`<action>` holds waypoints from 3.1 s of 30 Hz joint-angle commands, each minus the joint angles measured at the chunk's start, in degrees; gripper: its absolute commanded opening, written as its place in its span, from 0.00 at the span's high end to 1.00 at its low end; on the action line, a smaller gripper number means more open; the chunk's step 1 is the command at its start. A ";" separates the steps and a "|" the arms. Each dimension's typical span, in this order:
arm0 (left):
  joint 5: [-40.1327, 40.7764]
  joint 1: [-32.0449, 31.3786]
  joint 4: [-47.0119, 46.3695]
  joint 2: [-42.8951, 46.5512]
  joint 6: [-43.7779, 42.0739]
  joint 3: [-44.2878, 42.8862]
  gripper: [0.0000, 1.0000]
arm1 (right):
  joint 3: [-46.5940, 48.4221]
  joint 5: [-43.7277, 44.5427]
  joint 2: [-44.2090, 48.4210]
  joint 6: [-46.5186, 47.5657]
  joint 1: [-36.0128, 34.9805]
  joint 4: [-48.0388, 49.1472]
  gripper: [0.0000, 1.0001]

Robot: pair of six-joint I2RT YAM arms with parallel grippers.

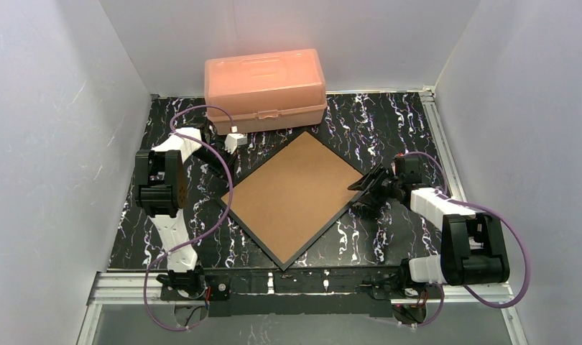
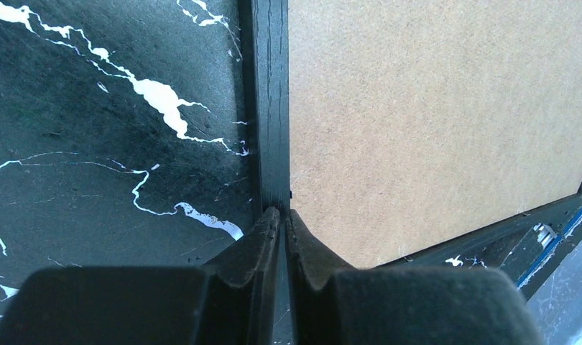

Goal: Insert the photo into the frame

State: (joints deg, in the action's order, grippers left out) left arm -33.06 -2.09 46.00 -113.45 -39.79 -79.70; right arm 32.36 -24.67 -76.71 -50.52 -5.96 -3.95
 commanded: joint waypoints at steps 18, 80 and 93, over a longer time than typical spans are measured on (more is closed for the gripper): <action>4.28 -0.10 -0.47 -1.93 -1.25 2.34 0.98 | -0.04 -0.13 -5.13 -1.19 1.12 8.10 0.38; 4.96 -0.25 1.73 -2.95 -2.41 0.25 1.00 | 6.09 11.83 6.30 3.28 -5.89 -1.13 0.39; 4.42 0.00 3.18 -2.56 -2.52 -0.83 1.00 | -4.87 8.13 14.88 -8.55 -32.56 -2.63 0.37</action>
State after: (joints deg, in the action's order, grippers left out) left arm -32.73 -2.04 47.11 -113.95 -40.53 -80.55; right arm 29.85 -14.74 -59.77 -55.46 -32.67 -8.80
